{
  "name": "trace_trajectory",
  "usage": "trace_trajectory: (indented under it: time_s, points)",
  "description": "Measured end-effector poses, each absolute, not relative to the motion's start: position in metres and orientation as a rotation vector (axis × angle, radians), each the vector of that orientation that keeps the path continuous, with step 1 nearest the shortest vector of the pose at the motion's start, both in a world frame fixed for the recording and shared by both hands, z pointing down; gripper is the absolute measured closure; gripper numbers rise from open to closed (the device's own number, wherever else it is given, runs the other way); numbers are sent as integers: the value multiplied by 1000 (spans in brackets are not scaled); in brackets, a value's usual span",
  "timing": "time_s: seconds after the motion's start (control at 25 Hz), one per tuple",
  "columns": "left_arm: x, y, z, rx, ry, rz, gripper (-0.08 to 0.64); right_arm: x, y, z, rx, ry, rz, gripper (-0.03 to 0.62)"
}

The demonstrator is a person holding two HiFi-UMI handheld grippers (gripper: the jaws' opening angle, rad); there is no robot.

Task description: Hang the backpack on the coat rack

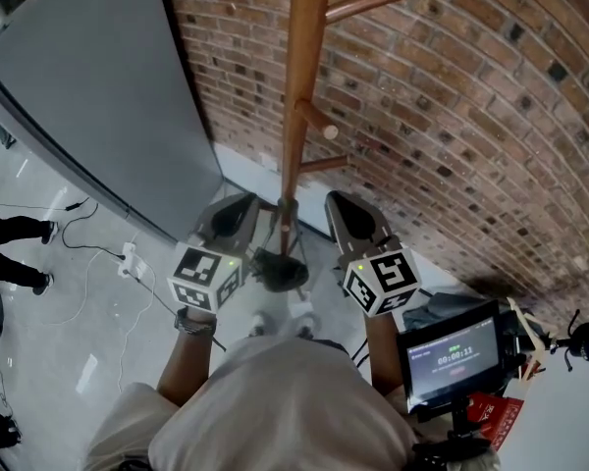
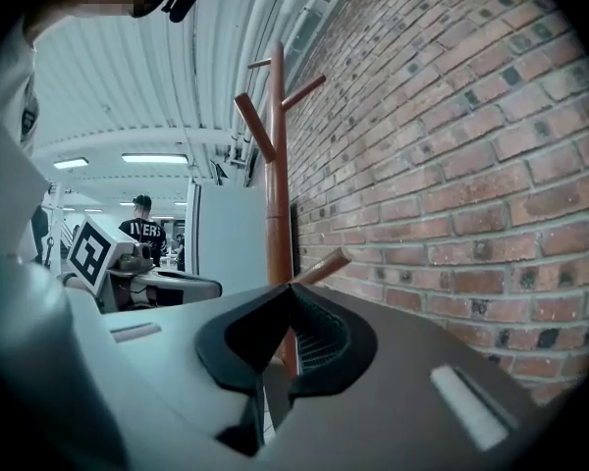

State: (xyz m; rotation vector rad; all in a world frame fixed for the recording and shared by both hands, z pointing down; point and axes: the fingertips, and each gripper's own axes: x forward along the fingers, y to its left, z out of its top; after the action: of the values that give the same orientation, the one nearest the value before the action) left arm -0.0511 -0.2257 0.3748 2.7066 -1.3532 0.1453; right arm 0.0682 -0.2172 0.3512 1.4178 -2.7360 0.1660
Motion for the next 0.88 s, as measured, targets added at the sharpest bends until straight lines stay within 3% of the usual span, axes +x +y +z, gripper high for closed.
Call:
trace_trajectory:
  time_s: [0.88]
  points:
    - [-37,-203,276,2957,-1424,47,561,58,-198,273,1369,-2754,-142,592]
